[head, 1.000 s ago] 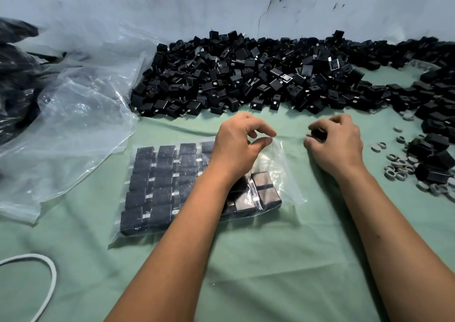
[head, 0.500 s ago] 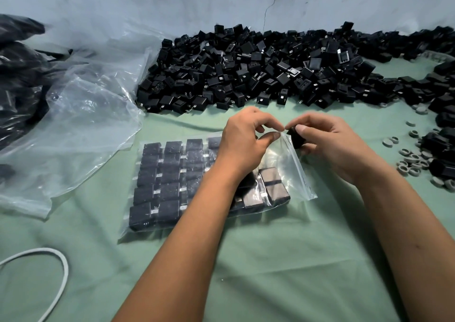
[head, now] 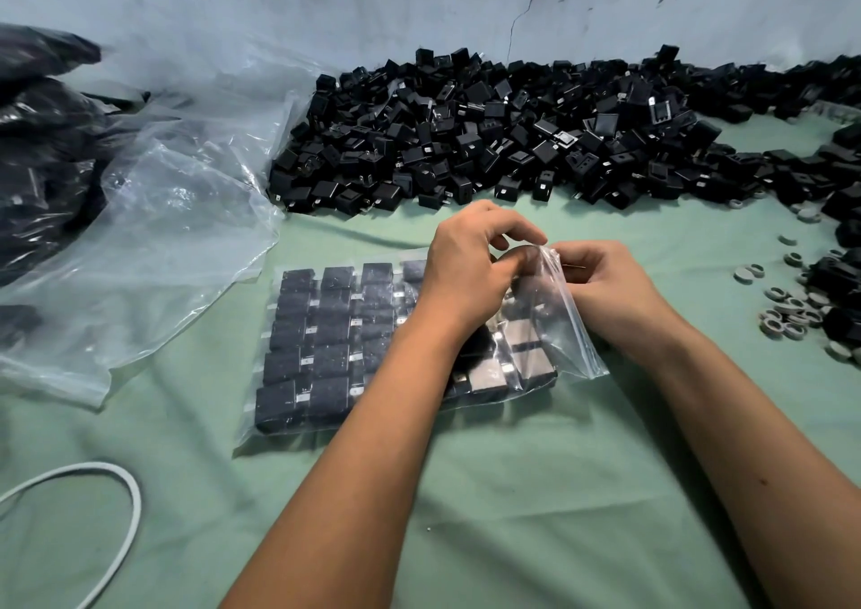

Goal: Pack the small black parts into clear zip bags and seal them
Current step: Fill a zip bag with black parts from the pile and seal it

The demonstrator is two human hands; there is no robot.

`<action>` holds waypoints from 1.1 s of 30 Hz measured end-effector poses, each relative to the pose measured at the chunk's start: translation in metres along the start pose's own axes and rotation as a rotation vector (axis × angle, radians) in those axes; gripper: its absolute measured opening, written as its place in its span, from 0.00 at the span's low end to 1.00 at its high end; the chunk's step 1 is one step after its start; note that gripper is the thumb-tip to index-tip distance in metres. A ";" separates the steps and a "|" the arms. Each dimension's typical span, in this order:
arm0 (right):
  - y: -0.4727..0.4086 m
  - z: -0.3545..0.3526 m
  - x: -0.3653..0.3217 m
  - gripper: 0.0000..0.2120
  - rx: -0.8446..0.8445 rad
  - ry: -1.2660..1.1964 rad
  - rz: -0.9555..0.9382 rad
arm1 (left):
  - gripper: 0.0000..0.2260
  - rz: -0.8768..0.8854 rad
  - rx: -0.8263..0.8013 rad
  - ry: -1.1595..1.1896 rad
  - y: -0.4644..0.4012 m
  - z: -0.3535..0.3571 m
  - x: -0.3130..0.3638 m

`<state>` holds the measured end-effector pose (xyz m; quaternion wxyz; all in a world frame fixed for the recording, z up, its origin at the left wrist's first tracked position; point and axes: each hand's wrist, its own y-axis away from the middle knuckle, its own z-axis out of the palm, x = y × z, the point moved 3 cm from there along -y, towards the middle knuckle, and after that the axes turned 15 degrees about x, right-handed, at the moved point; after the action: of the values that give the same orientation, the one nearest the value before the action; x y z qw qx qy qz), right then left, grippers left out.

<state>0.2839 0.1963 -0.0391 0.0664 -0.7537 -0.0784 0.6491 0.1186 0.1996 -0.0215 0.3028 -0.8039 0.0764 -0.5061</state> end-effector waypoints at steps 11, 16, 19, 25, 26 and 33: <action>0.000 0.010 -0.004 0.04 -0.004 0.186 -0.107 | 0.09 -0.009 -0.004 0.003 0.000 0.001 0.001; 0.004 0.012 -0.004 0.05 -0.072 0.193 -0.090 | 0.08 -0.002 -0.005 -0.007 0.001 0.002 0.000; 0.005 0.013 -0.005 0.08 -0.083 0.196 -0.108 | 0.08 -0.005 -0.007 -0.009 0.001 0.001 0.001; 0.003 0.011 -0.003 0.16 0.007 0.189 -0.119 | 0.08 0.007 -0.023 -0.036 0.001 0.002 0.002; 0.002 0.010 -0.002 0.13 0.024 0.197 -0.119 | 0.08 0.009 -0.025 -0.039 0.001 0.002 0.002; -0.038 -0.017 0.010 0.06 0.468 0.428 -0.021 | 0.07 -0.032 -0.035 0.006 0.001 -0.001 0.000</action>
<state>0.3010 0.2354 -0.0382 0.2598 -0.8365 0.0813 0.4755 0.1183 0.1981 -0.0219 0.2804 -0.8087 0.0733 -0.5119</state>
